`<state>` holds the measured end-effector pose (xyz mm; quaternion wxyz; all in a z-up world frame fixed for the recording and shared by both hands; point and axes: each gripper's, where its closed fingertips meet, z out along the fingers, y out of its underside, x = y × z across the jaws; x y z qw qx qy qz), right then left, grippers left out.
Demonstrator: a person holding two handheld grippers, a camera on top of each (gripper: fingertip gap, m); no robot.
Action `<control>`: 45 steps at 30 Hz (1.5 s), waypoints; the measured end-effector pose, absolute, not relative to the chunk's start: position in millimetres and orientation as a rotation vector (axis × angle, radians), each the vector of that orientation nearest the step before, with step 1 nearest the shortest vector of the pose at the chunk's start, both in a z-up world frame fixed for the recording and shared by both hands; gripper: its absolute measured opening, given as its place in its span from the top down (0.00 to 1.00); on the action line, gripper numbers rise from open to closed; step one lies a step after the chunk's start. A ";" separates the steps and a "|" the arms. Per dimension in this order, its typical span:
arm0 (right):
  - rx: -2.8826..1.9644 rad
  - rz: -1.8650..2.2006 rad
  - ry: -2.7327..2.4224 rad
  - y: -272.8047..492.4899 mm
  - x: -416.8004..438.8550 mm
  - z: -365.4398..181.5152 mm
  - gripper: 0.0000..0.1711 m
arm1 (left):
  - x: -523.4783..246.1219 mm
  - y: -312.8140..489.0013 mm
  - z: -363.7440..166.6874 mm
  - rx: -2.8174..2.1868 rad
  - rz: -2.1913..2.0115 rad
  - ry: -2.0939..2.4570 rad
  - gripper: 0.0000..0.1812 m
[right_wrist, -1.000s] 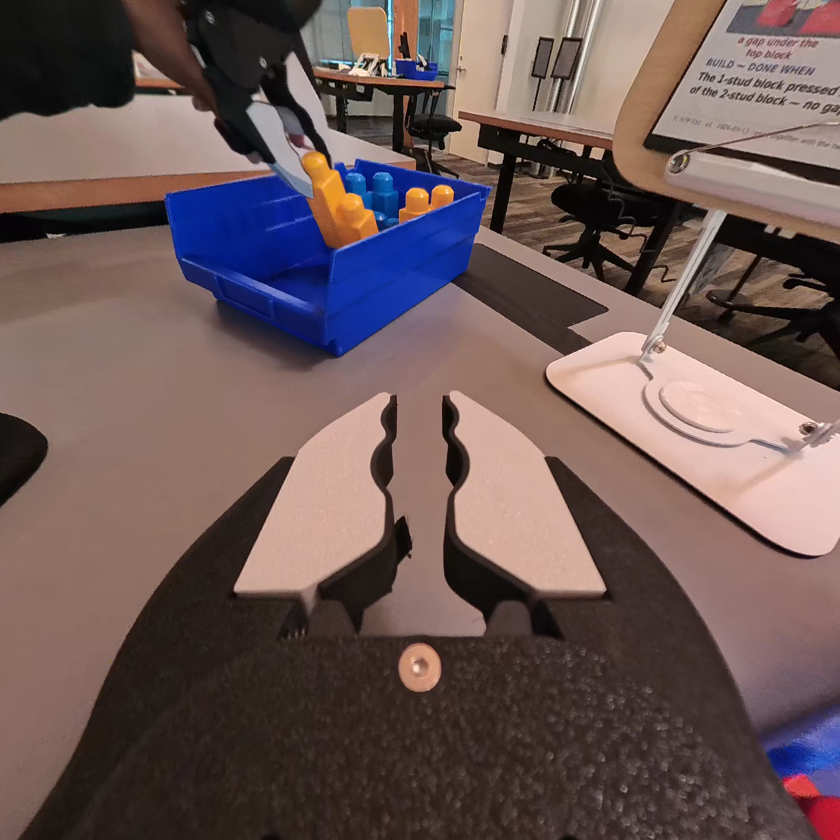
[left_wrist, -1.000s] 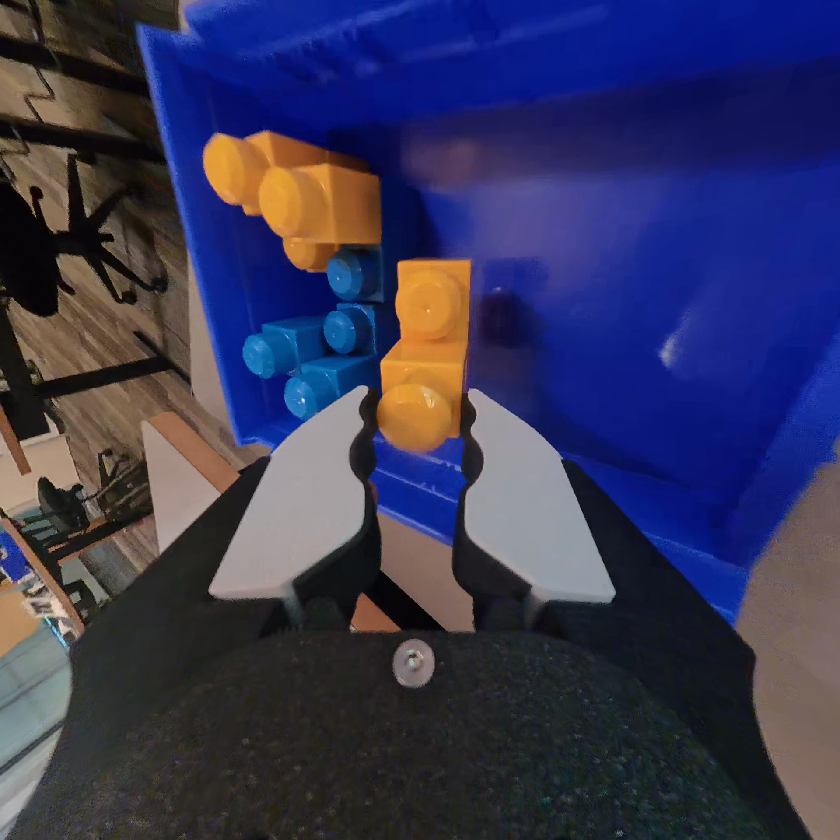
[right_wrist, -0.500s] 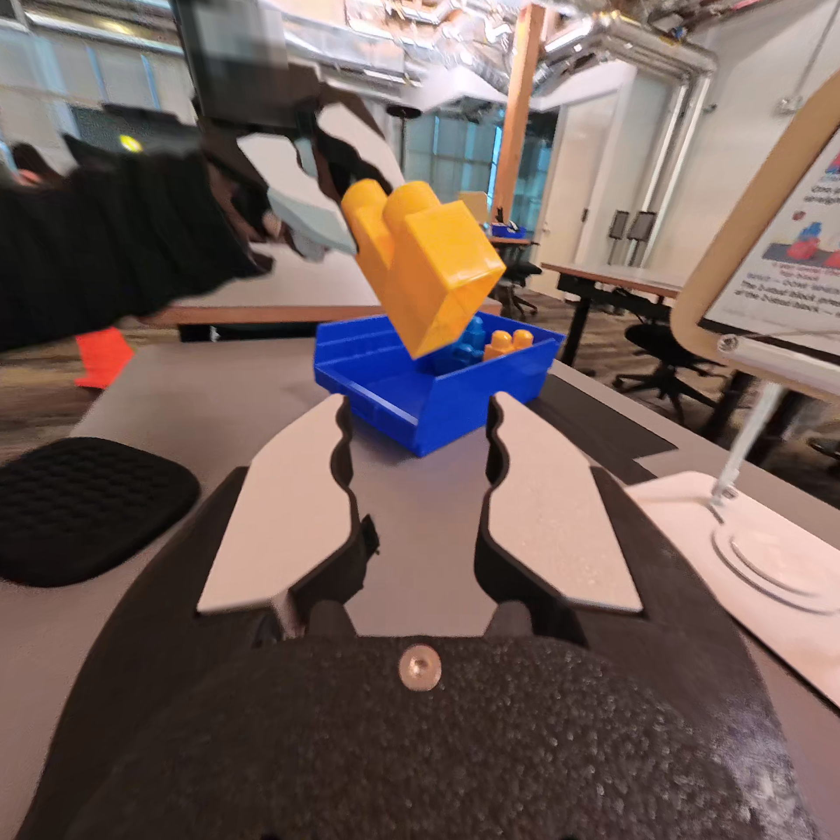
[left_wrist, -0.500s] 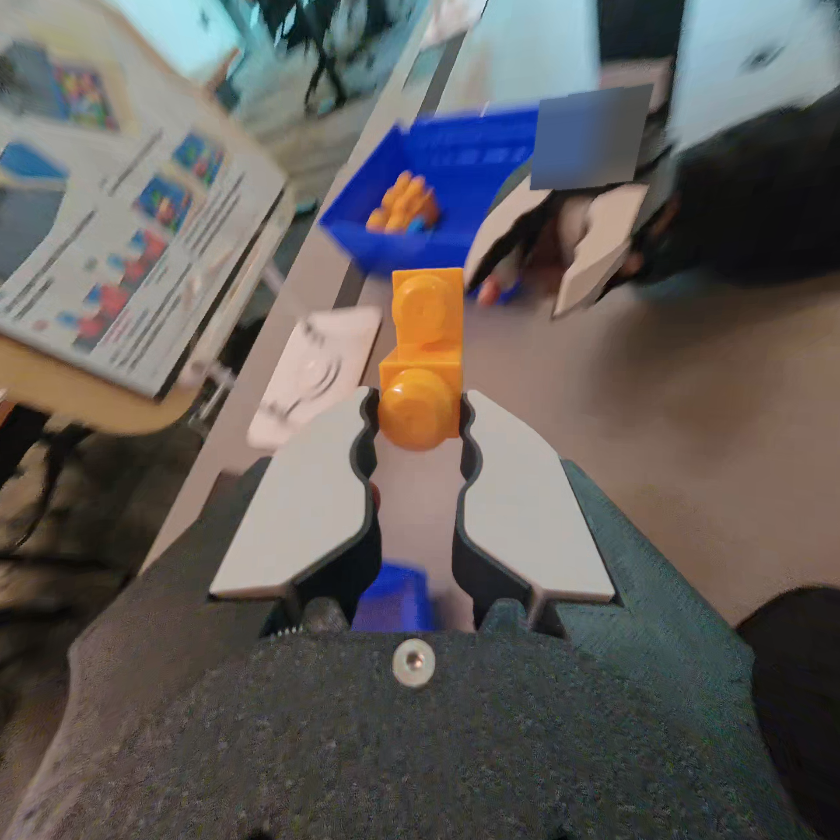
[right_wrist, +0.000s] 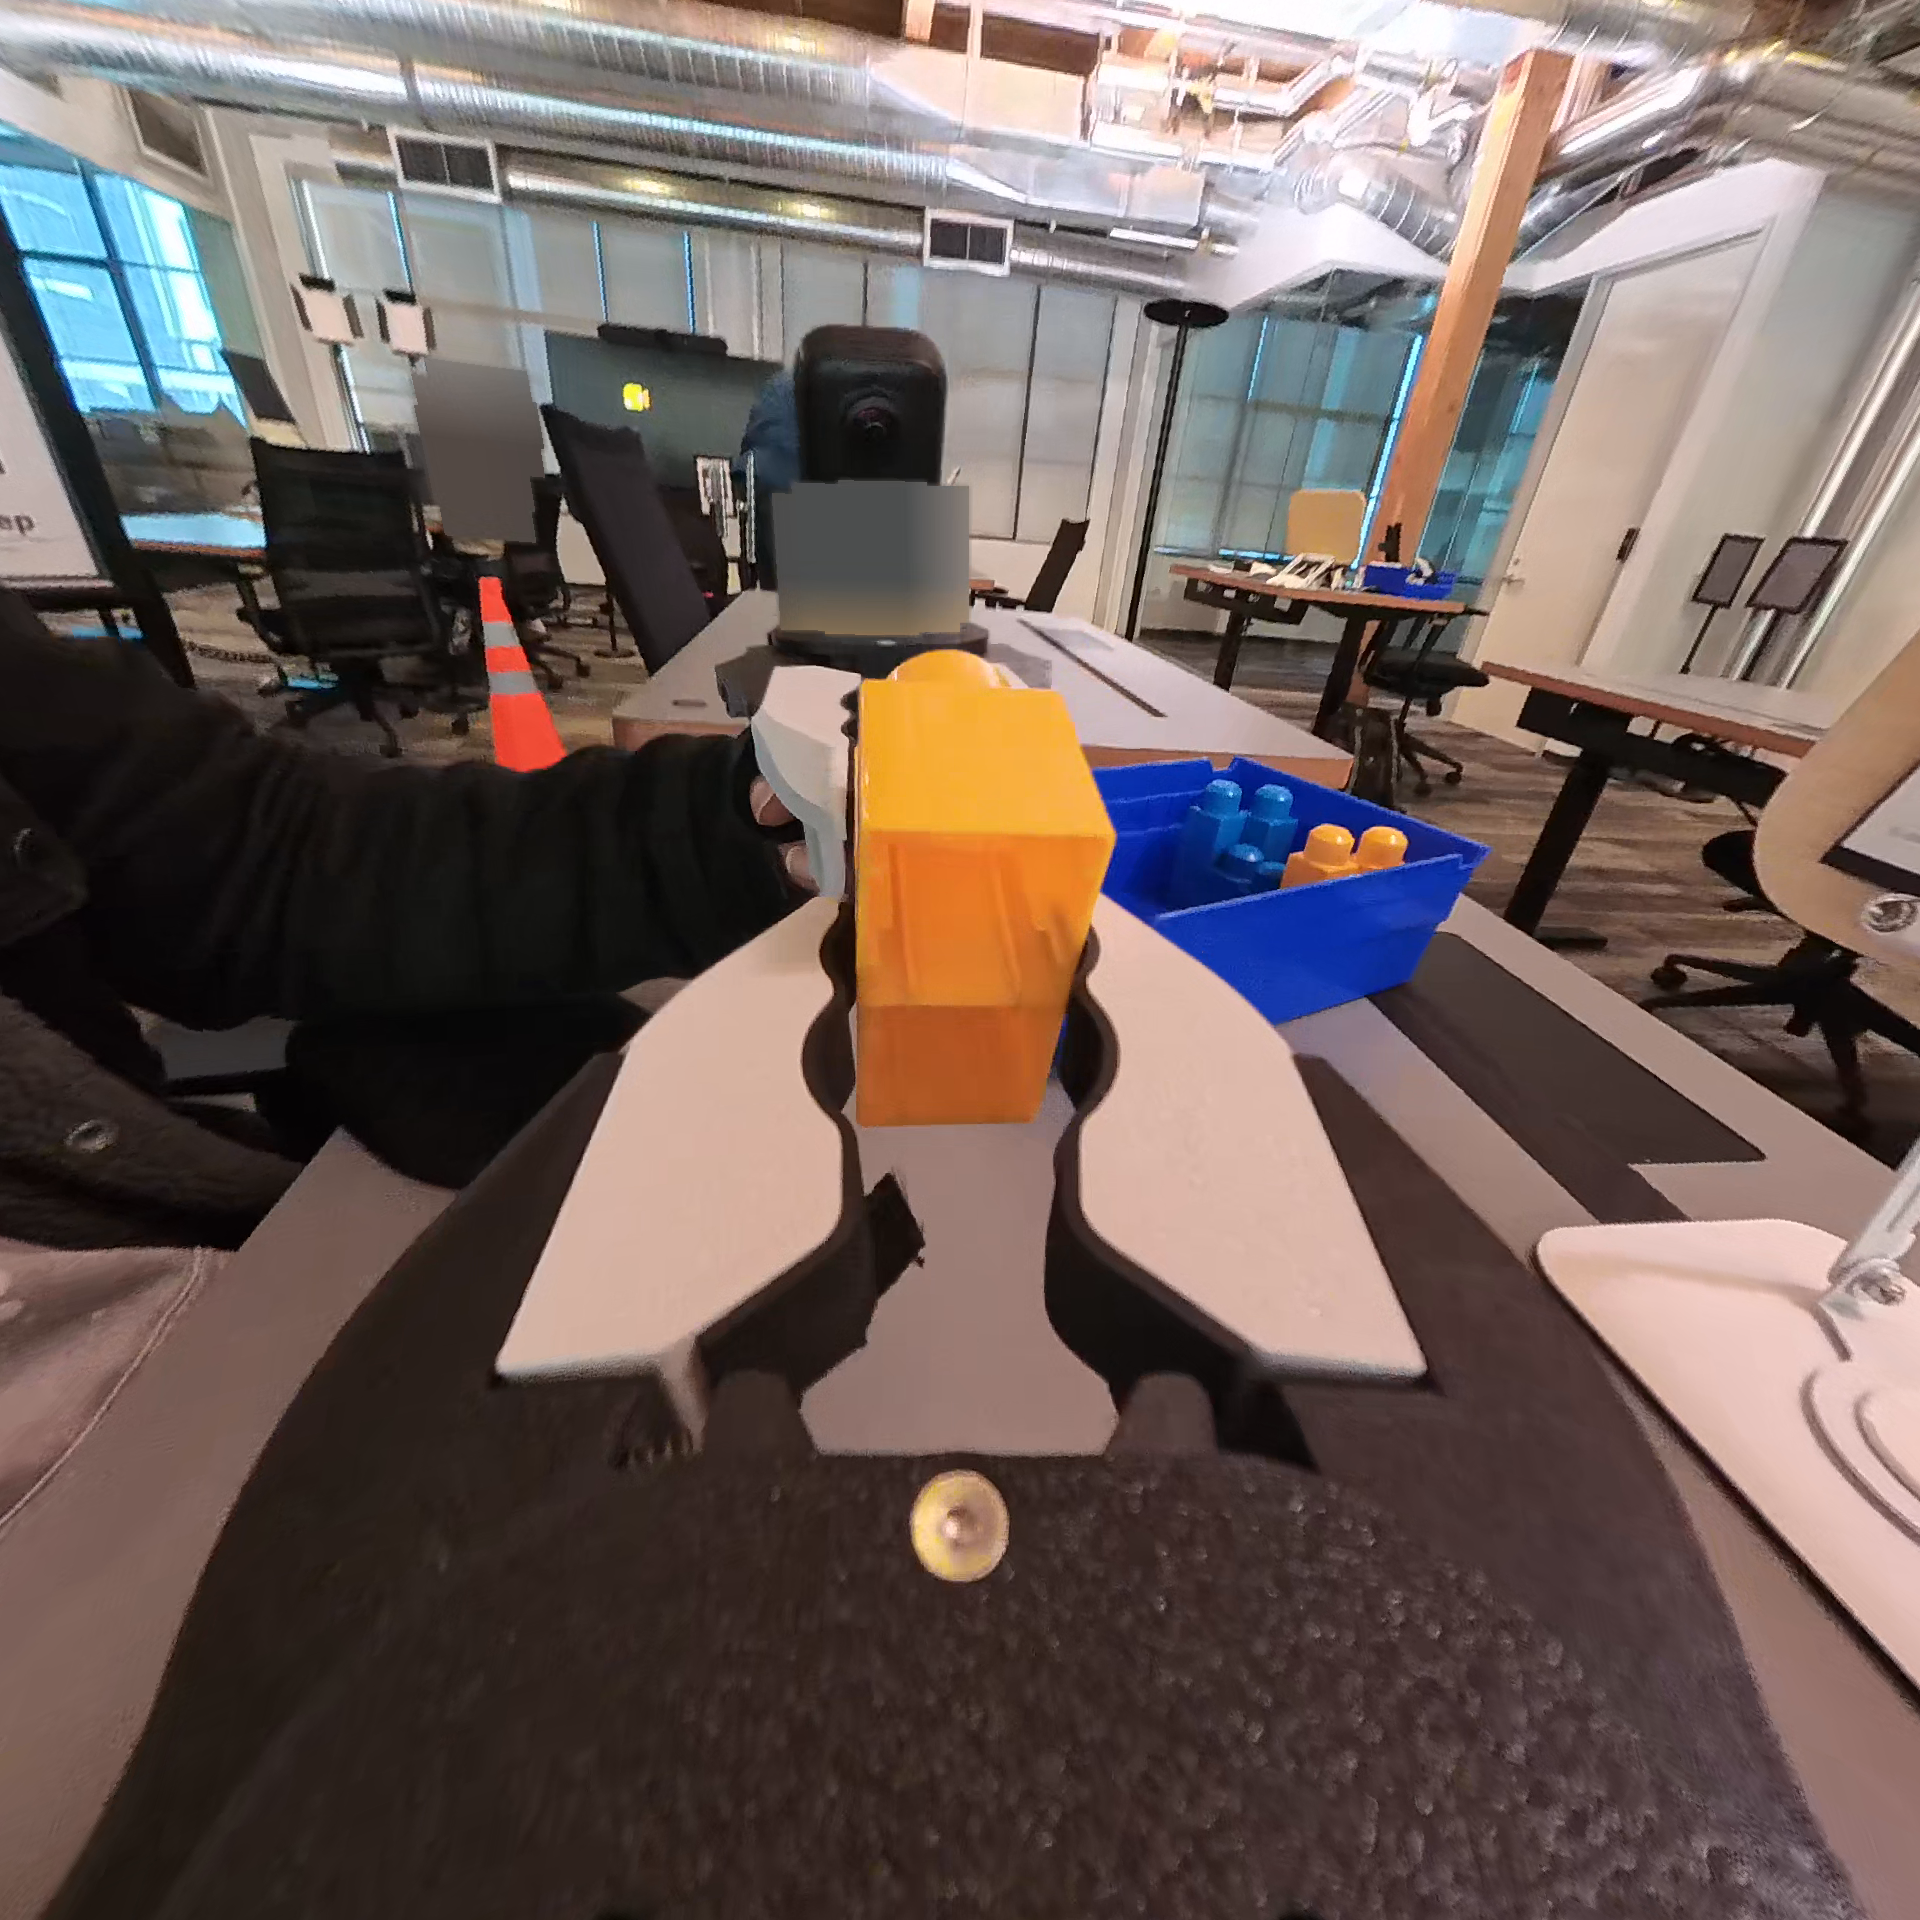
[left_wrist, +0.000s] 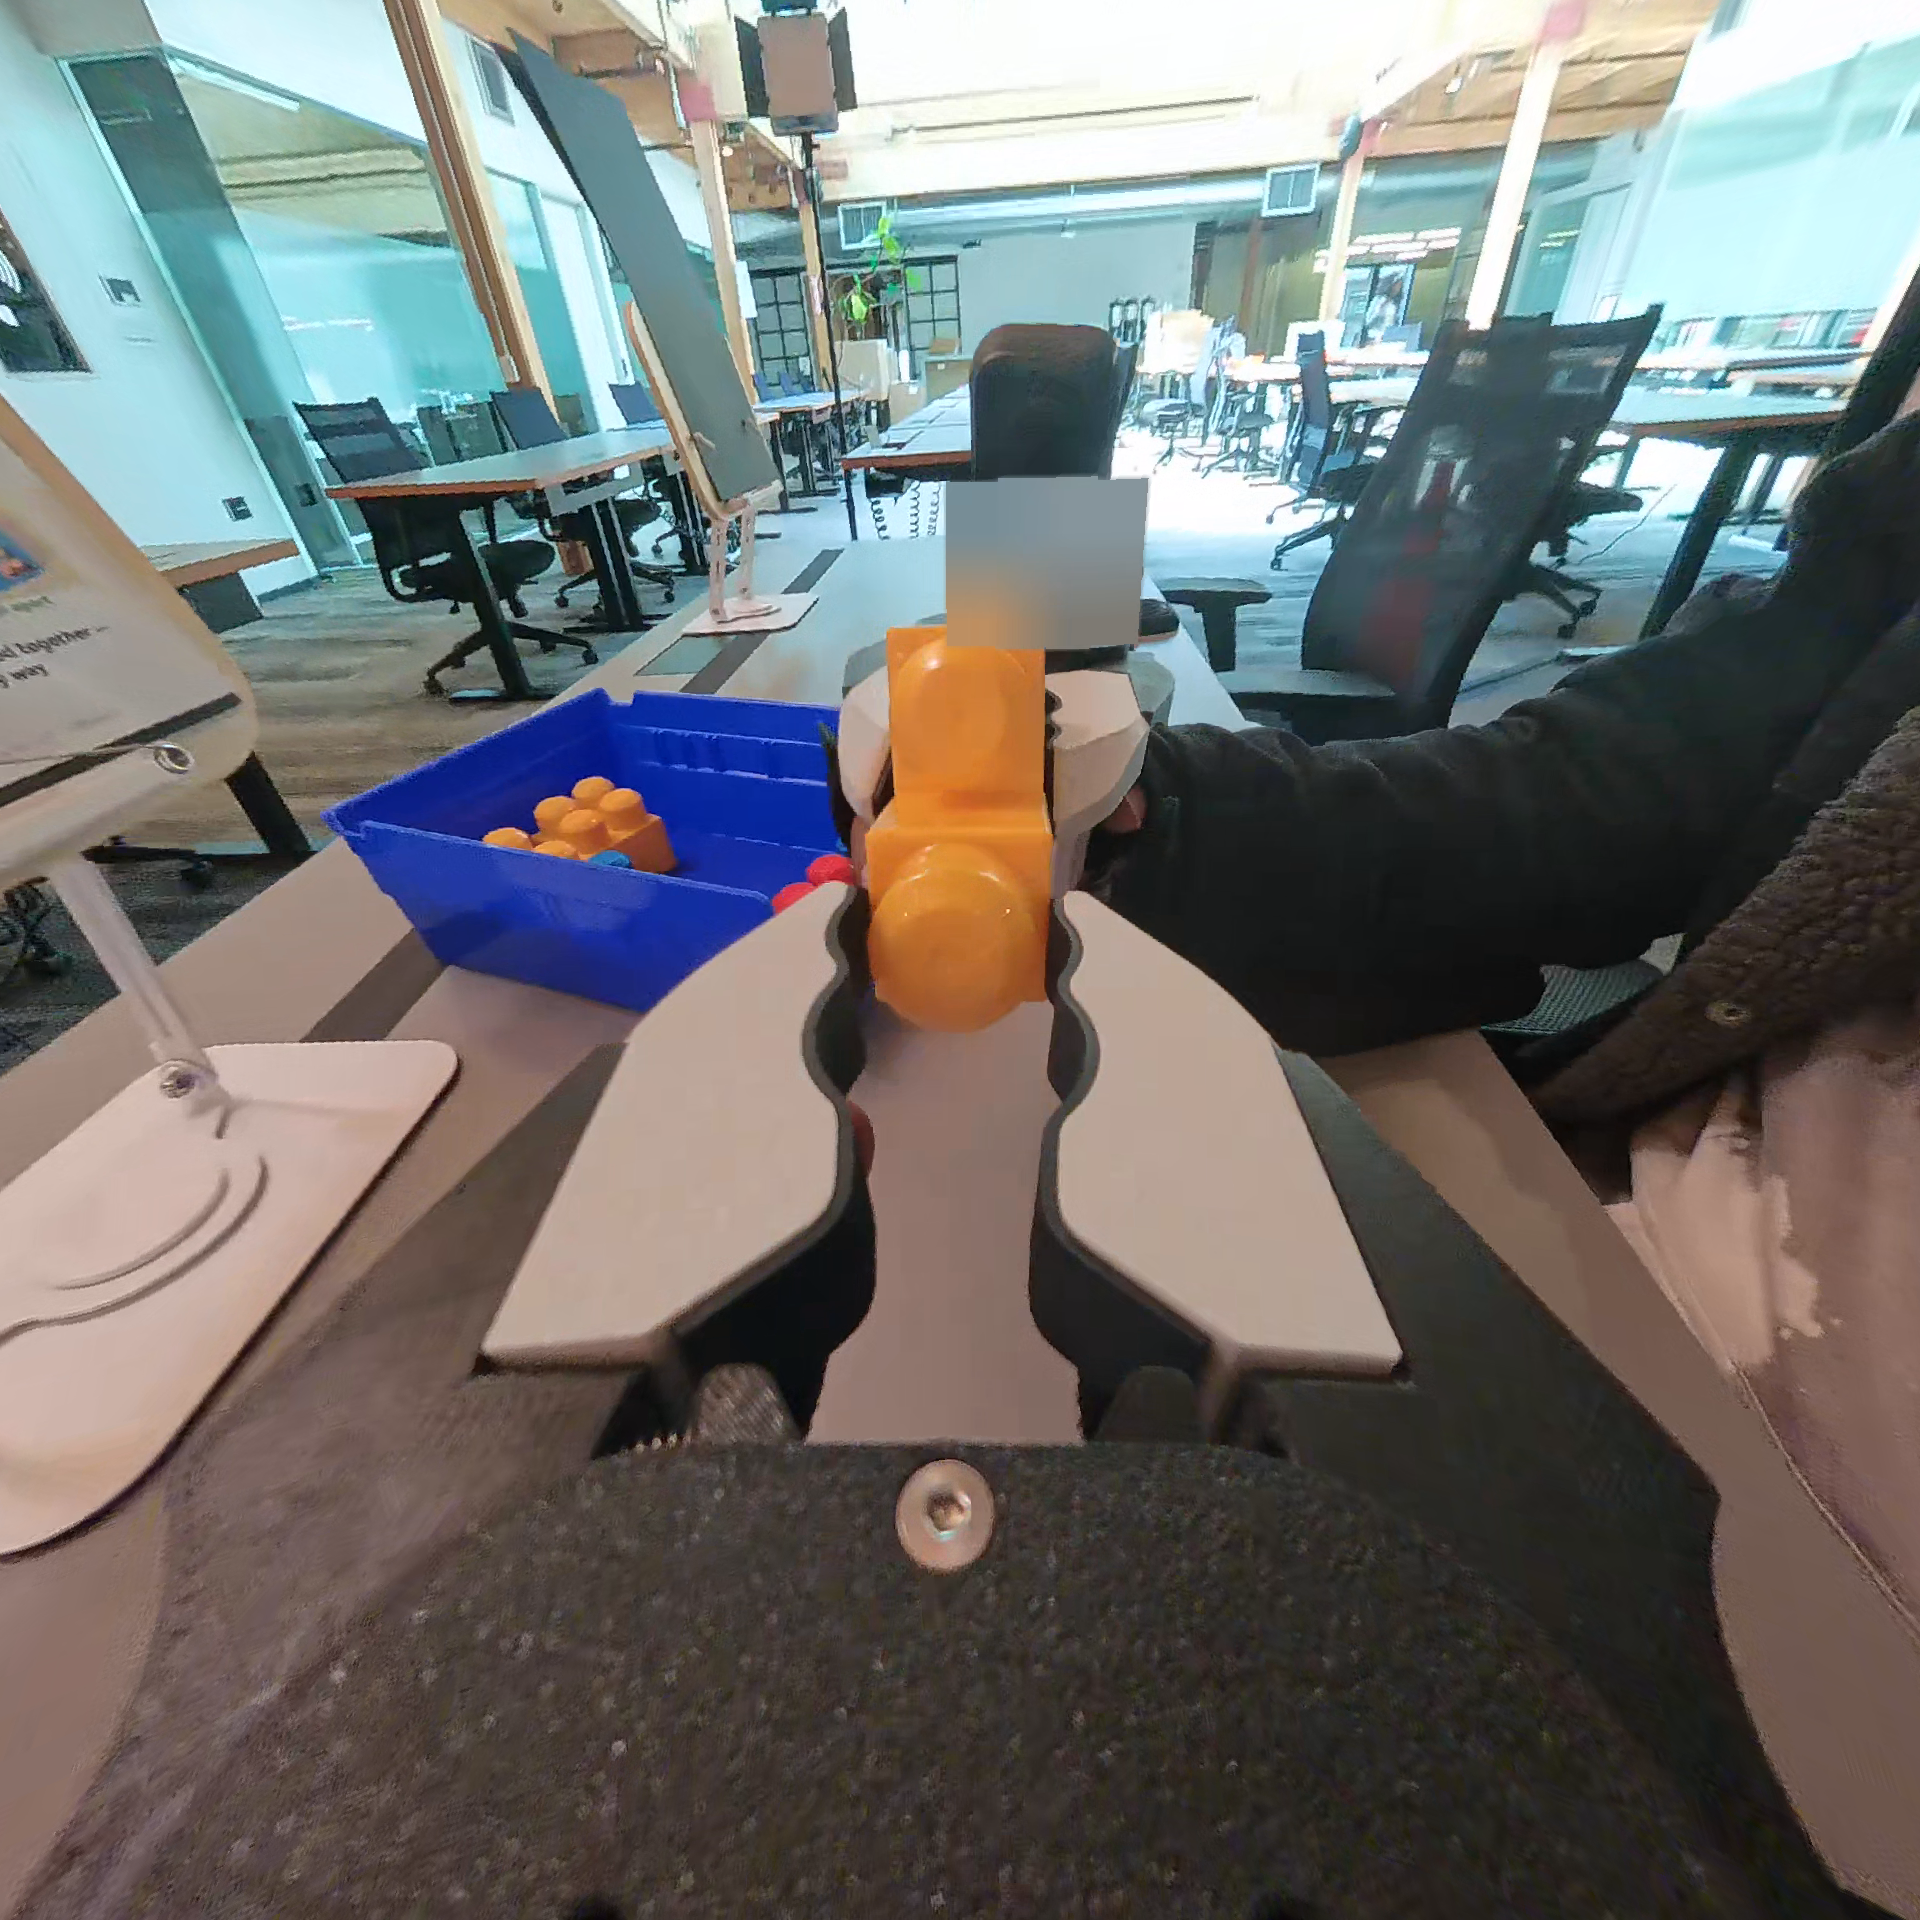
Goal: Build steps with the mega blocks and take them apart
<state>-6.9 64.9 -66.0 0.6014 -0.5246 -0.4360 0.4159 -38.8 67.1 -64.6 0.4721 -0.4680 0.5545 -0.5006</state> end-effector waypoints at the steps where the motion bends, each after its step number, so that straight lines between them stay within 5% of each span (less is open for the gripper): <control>1: -1.224 0.962 -1.026 64.3 -6.3 -68.2 0.78 | -38.7 66.5 -67.1 -1.144 -1.235 1.357 0.82; 7: -1.219 0.972 -0.958 70.7 32.8 -57.8 0.78 | -65.4 82.6 -63.9 -1.167 -1.235 1.280 0.82; 19: -1.289 0.955 -0.846 95.3 45.7 -71.5 0.78 | -96.5 108.7 -192.8 -1.791 -0.395 2.014 0.82; 28: -1.316 0.967 -0.835 99.7 43.3 -79.5 0.78 | -101.7 119.1 -233.2 -1.870 -0.194 2.177 0.82; 34: -1.301 1.016 -0.827 97.3 37.4 -79.1 0.78 | -86.3 116.8 -205.8 -1.806 -0.400 1.986 0.72; 45: -1.142 1.231 -0.682 84.0 12.5 -57.2 0.78 | -4.5 79.0 -95.8 -1.331 -1.196 1.173 0.72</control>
